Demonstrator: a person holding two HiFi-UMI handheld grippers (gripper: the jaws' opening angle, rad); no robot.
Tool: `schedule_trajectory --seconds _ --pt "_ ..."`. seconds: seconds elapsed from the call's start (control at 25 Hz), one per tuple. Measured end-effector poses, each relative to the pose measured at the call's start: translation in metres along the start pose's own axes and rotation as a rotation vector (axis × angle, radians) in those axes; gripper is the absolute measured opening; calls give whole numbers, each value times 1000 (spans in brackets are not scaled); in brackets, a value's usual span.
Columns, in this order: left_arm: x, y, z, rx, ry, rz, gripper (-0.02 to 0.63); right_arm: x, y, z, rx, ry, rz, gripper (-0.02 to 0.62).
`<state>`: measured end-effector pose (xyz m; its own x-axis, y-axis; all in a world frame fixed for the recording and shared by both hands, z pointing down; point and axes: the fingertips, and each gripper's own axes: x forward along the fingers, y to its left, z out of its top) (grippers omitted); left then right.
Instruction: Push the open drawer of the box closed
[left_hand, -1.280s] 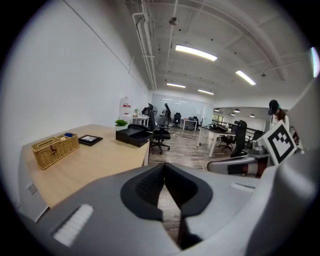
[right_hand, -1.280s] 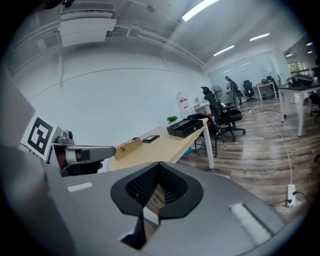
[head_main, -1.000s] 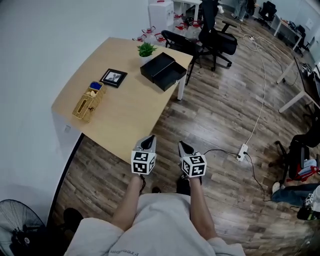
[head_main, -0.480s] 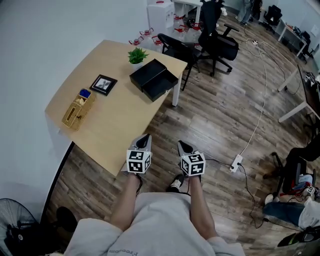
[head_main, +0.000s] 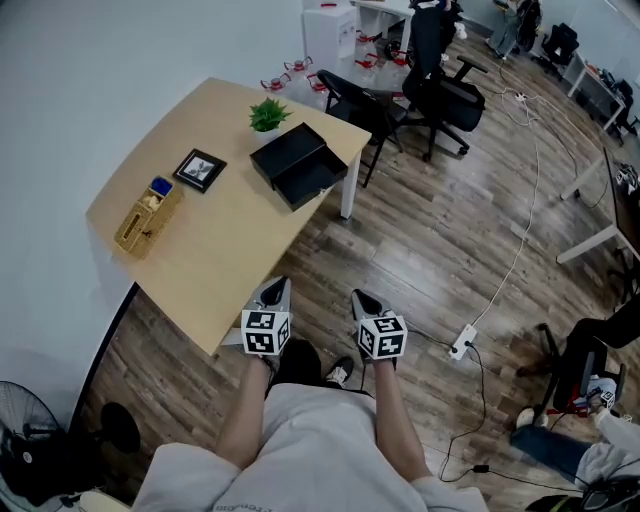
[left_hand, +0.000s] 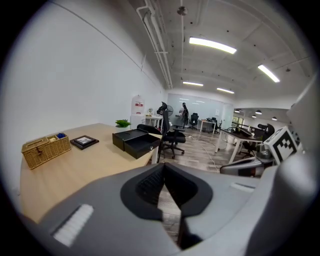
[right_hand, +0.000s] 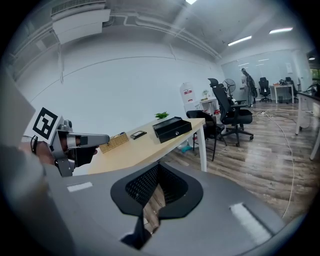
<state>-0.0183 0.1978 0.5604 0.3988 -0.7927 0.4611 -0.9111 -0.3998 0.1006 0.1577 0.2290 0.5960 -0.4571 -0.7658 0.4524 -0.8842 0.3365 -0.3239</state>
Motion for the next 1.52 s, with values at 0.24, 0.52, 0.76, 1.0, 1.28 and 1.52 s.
schedule_trajectory --seconds 0.24,0.52,0.76,1.0,1.28,1.52 --pt "8 15 3 -33 8 52 54 12 2 2 -13 24 46 2" --pt "36 28 28 -24 -12 57 54 38 -11 30 -26 6 54 2" --pt "75 49 55 -21 -20 58 54 73 -30 57 -14 -1 49 2" --pt "121 88 93 -63 -35 97 54 115 -47 86 -17 12 57 2" --pt "170 135 129 -92 -41 122 54 169 -70 120 -16 26 46 2" --pt "211 177 141 -113 -13 126 54 213 -72 140 -21 54 61 2"
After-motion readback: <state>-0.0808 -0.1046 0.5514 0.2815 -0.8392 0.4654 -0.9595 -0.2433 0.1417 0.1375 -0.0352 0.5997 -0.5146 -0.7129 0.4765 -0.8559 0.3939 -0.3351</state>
